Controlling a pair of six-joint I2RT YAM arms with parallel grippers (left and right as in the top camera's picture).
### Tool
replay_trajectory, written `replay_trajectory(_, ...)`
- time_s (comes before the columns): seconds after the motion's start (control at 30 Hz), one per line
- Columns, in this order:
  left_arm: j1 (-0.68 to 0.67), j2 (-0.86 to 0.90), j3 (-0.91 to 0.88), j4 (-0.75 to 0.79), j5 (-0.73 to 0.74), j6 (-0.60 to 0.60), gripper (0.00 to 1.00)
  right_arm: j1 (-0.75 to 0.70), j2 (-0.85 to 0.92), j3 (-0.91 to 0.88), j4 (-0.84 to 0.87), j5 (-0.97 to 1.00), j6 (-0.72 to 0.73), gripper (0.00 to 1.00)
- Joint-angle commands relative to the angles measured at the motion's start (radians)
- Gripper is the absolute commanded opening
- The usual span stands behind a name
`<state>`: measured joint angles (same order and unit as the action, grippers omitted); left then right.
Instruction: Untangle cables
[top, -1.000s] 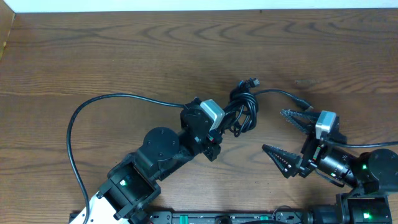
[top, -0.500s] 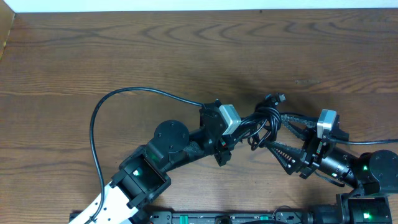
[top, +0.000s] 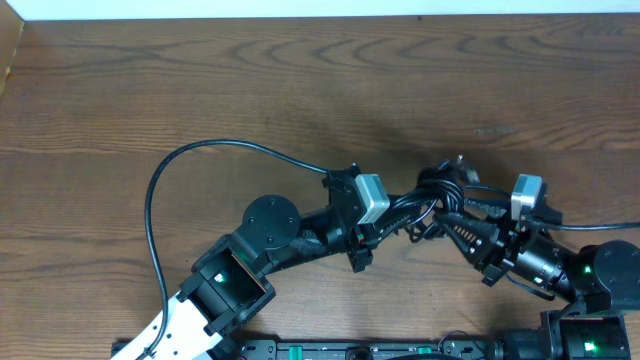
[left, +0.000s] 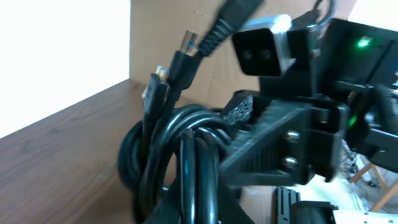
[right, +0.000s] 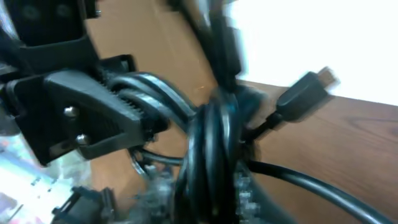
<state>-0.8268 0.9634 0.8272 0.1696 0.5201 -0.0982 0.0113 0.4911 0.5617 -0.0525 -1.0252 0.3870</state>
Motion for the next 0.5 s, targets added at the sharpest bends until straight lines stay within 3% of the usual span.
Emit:
replay_trajectory(0.0,-0.004,-0.007,0.022,0.018,0.023,-0.013,0.07,-0.003,0.000,0.019,0.004,-0.021,-0.007,0.07)
replay_trajectory(0.07,-0.004,-0.007,0.022,0.020,0.023,-0.013,0.07,-0.003,0.000,0.019,0.004,-0.021,-0.007,0.01)
replay_trajectory(0.17,-0.004,-0.008,0.022,0.020,0.023,-0.013,0.10,-0.003,0.000,0.019,0.004,-0.021,-0.006,0.01)
replay_trajectory(0.2,-0.004,-0.009,0.022,0.020,0.023,-0.014,0.17,-0.003,0.000,0.019,0.004,-0.021,-0.007,0.01)
replay_trajectory(0.27,-0.004,-0.011,0.022,0.020,0.023,-0.018,0.43,-0.003,0.000,0.019,0.004,-0.020,-0.007,0.01)
replay_trajectory(0.33,-0.004,-0.018,0.022,0.020,0.022,-0.032,0.93,-0.003,0.000,0.019,0.003,-0.021,-0.019,0.01)
replay_trajectory(0.47,-0.003,-0.058,0.022,0.019,0.022,-0.057,0.96,-0.004,0.000,0.019,-0.011,-0.021,-0.044,0.01)
